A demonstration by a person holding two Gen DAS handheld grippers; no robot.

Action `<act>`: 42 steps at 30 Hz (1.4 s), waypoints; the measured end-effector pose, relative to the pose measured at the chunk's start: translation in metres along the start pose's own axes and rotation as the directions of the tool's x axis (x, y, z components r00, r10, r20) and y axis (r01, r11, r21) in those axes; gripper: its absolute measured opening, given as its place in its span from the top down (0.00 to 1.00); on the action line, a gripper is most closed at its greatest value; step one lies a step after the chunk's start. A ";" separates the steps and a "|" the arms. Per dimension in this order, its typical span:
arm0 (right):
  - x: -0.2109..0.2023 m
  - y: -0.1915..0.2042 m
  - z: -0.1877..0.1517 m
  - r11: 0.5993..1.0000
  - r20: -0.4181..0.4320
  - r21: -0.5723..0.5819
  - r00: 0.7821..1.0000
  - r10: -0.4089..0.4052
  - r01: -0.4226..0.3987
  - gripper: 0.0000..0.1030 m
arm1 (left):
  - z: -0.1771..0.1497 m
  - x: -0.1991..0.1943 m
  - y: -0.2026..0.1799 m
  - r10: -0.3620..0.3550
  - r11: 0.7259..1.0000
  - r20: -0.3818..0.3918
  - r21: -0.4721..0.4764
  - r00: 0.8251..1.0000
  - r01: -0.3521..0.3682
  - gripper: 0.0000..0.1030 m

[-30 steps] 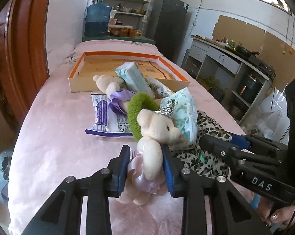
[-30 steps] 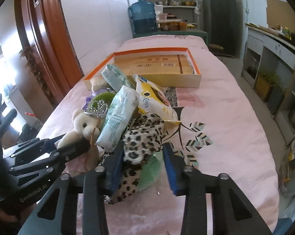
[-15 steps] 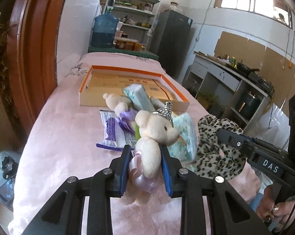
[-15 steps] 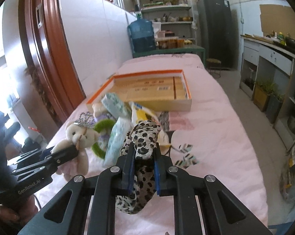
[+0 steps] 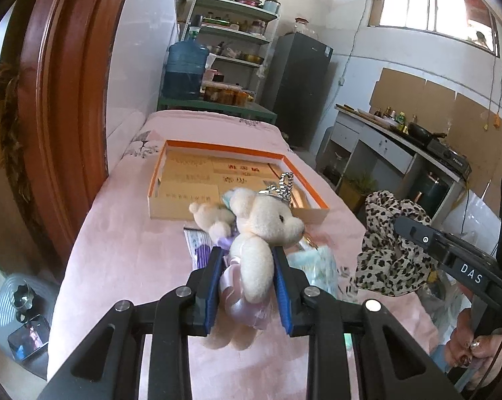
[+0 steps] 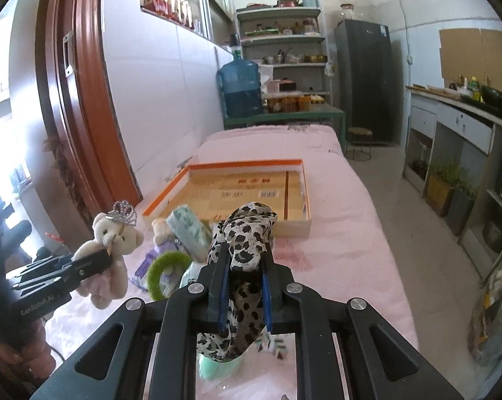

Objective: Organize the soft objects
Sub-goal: 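Carry the teddy bear and leopard cloth over the orange-rimmed box with both grippers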

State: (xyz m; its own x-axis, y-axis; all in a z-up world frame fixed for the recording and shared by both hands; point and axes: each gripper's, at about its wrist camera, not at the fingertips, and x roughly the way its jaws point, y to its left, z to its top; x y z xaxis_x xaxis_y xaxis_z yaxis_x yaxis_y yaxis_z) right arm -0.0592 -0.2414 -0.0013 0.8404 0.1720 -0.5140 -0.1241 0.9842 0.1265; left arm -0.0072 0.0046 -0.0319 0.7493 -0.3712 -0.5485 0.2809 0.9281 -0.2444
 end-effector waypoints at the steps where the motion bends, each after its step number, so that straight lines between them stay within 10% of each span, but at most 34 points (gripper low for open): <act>1: -0.001 -0.001 0.004 1.000 0.009 -0.005 1.000 -0.001 0.001 0.85 | 0.003 0.001 0.001 0.000 1.000 -0.001 -0.004 1.000 0.000 0.72; 15: 0.020 -0.007 0.066 0.998 0.101 -0.046 0.994 0.050 -0.046 0.85 | 0.061 0.023 0.018 0.092 0.996 0.055 -0.013 0.994 -0.092 0.72; 42: 0.190 -0.033 0.123 0.977 0.014 0.110 0.983 0.184 -0.185 0.85 | 0.131 0.147 0.056 0.150 0.984 -0.010 -0.098 0.989 -0.150 0.72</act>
State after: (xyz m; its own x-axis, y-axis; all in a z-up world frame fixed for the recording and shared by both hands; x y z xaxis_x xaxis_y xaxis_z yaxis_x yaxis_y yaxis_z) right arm 0.1696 -0.2463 0.0013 0.8106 0.3499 -0.4695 -0.2182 0.9246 0.3122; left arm 0.1972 0.0061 -0.0221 0.7770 -0.2280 -0.5868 0.1049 0.9660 -0.2364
